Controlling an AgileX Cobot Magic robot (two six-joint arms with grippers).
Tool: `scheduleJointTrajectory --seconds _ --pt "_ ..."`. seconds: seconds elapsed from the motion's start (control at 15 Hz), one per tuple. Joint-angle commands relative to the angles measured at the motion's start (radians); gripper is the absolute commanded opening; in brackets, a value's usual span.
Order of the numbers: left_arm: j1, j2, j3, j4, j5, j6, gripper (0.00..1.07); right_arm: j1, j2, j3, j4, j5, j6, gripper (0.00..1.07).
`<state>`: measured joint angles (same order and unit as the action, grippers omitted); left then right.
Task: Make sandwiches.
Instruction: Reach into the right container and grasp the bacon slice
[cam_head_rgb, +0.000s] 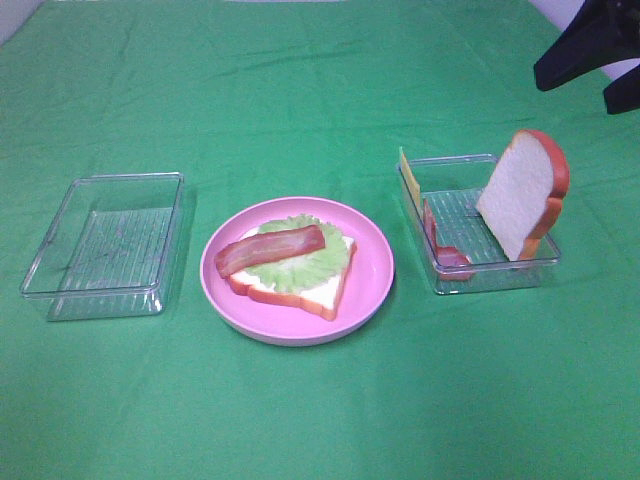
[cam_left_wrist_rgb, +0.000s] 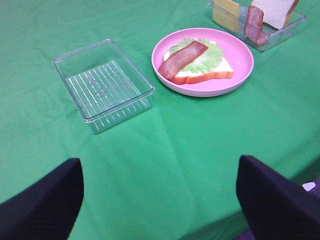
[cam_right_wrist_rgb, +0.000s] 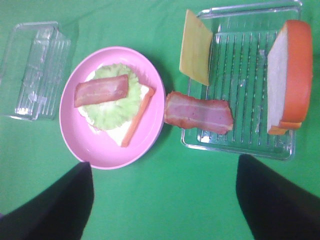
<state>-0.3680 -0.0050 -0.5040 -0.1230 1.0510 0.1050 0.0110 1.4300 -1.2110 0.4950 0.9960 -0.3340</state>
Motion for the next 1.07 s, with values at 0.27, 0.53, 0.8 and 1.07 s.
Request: scheduleJointTrajectory --seconds 0.27,0.53,0.8,1.07 --pt "-0.002 -0.021 0.001 -0.002 -0.011 0.002 0.79 0.302 0.272 -0.202 -0.388 0.09 0.346 0.7" --pt "-0.002 -0.021 0.001 -0.002 -0.011 0.002 0.79 0.326 0.513 -0.353 -0.351 0.126 0.395 0.7" --pt "-0.002 -0.021 0.001 -0.002 -0.011 0.002 0.79 0.326 0.627 -0.388 -0.389 0.097 0.413 0.63" --pt "-0.002 -0.021 0.001 -0.002 -0.011 0.002 0.79 0.326 0.66 -0.389 -0.377 0.034 0.416 0.59"
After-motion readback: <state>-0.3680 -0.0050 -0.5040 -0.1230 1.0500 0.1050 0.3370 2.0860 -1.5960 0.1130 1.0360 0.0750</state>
